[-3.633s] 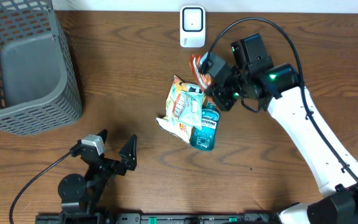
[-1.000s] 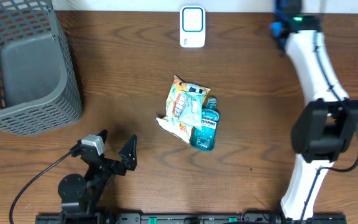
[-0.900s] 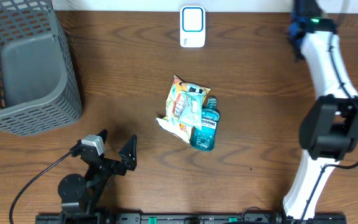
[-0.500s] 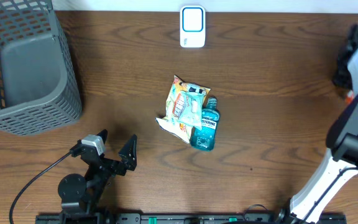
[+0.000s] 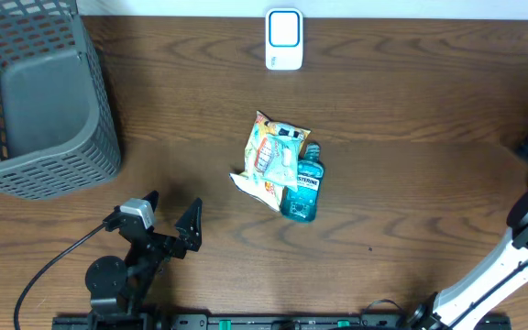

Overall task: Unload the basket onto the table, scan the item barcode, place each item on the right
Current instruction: 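Move the red bar to the right table edge and release it, then reach the right gripper to the white-green pack on the pile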

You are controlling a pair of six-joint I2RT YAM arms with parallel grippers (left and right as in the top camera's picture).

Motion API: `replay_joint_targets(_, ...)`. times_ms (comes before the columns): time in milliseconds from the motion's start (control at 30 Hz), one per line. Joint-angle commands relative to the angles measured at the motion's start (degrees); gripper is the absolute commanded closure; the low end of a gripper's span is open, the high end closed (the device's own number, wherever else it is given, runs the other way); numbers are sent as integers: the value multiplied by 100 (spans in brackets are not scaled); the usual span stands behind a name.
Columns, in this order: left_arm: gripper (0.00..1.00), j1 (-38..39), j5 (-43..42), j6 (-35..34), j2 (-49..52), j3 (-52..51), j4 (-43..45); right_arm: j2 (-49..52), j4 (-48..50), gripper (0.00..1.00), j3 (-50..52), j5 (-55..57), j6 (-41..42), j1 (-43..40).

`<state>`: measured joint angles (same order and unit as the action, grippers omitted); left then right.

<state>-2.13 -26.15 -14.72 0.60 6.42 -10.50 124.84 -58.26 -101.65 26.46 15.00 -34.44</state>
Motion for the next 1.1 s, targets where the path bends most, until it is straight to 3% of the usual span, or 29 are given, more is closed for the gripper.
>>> replay_joint_targets(0, 2, 17, 26, 74, -37, 57, 0, -957, -22, 1, -363, -1488, 221, 133)
replay_joint_targets(100, 2, 17, 28, 74, -37, 57, 2, -1650, -79, 1, -363, -2184, 518, 527)
replay_joint_targets(300, 2, 17, 26, 74, -37, 57, 0, -2382, -697, 1, -363, -2210, 1204, 1735)
replay_joint_targets(433, 2, 17, 28, 74, -37, 57, 2, -2343, -1075, 1, -332, -2212, 1606, 2879)
replay_joint_targets(733, 2, 17, 26, 74, -37, 57, 0, -1646, -761, 3, -234, -2739, 2094, 5296)
replay_joint_targets(833, 2, 17, 26, 74, -37, 57, 2, -1298, -702, 7, -234, -2455, 2100, 5921)
replay_joint_targets(933, 2, 17, 26, 74, -37, 57, 2, -916, -570, 4, -234, -1825, 2153, 6537)
replay_joint_targets(1067, 2, 17, 26, 74, -37, 57, 2, -238, -350, 1, -234, -289, 2612, 7447)
